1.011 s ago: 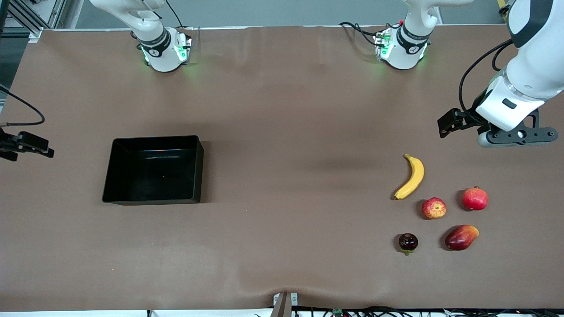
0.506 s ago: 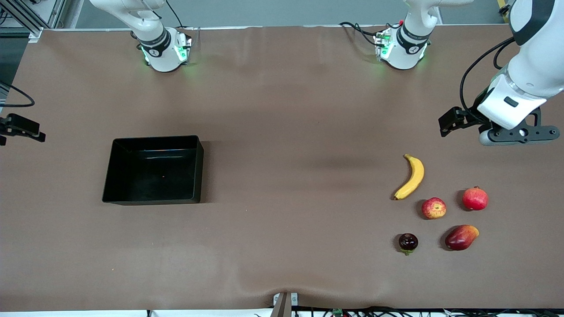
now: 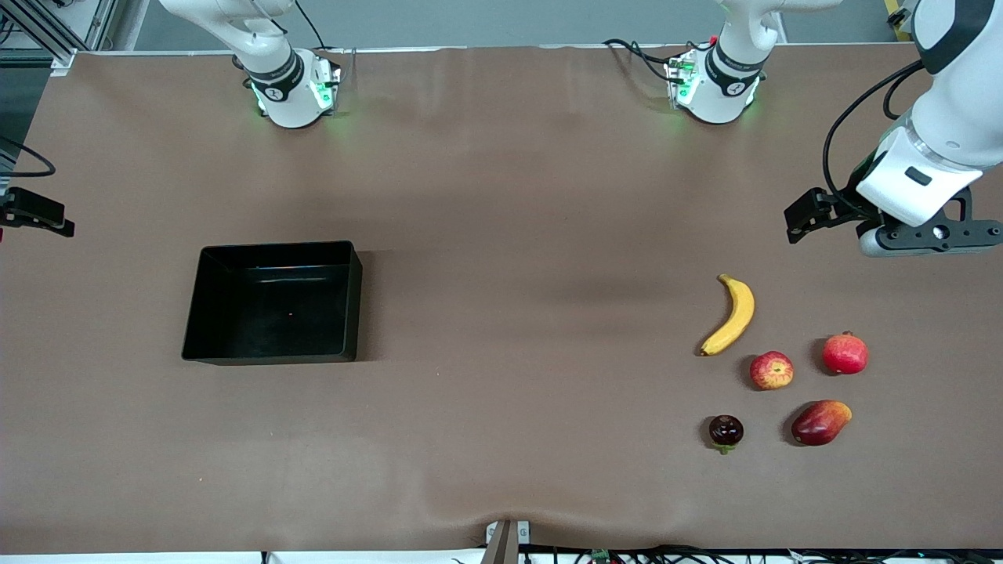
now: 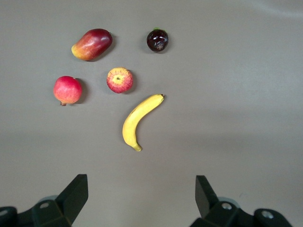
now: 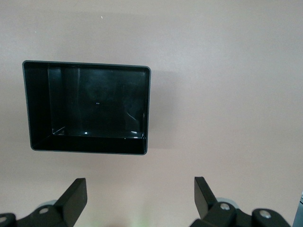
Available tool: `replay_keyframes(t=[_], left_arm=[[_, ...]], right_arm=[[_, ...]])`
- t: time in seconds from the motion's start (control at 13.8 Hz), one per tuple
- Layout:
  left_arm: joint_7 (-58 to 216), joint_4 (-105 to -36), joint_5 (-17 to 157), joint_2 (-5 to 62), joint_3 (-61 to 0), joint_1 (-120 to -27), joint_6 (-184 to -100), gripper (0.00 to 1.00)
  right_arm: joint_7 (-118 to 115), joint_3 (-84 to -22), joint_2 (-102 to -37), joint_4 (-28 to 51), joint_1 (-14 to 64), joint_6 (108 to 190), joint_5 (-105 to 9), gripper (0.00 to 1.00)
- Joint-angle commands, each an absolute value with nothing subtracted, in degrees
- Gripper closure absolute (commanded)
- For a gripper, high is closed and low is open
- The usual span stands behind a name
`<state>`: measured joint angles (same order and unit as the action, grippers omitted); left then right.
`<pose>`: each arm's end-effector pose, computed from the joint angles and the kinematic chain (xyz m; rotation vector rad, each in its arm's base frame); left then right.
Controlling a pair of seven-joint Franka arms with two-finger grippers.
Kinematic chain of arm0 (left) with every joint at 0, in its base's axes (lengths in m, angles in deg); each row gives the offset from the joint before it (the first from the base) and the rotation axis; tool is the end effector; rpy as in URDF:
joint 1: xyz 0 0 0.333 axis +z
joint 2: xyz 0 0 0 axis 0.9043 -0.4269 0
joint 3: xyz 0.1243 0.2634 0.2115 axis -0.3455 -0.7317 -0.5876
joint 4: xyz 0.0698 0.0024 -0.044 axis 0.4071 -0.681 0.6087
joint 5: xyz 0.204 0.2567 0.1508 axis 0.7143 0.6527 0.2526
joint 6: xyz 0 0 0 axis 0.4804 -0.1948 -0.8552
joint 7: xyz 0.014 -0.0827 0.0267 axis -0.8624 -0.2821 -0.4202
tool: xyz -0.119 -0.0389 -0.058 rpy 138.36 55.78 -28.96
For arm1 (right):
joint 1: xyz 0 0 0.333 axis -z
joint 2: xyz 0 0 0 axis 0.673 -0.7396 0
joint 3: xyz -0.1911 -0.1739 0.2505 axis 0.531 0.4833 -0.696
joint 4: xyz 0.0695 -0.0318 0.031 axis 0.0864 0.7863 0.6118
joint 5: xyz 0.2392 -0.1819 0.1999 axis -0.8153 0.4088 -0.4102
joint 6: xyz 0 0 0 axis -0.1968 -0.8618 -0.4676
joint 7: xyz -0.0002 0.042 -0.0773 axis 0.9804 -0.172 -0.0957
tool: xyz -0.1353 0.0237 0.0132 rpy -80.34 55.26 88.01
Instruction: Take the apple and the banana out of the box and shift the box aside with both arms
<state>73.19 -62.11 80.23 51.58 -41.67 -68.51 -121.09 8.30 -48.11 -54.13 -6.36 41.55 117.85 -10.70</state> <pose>0.5382 -0.0990 0.6143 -3.1315 -0.0282 -0.0685 0.5513 -0.0861 0.6220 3.1180 0.1380 -0.1418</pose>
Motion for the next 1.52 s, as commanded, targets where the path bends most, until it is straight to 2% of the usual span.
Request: replay_keyframes(t=[0.0,0.36,1.44], left_arm=[[73.63,-61.75,79.53,52.34,-41.75,-67.72,-120.01,0.0],[73.63,-61.04,79.53,52.34,-41.75,-67.45,-118.78,0.0],[73.45,-59.38,79.88,52.43,-41.84,-65.53,-116.32,0.0]], right_arm=[[7.1,-48.42,-53.01,-6.18,41.16,117.35,-10.06,0.0],[6.75,-48.25,-53.1,-6.01,40.98,114.37,-14.89,0.0],[6.75,-48.25,-52.13,-6.09,40.9,114.02,-15.07,0.0]])
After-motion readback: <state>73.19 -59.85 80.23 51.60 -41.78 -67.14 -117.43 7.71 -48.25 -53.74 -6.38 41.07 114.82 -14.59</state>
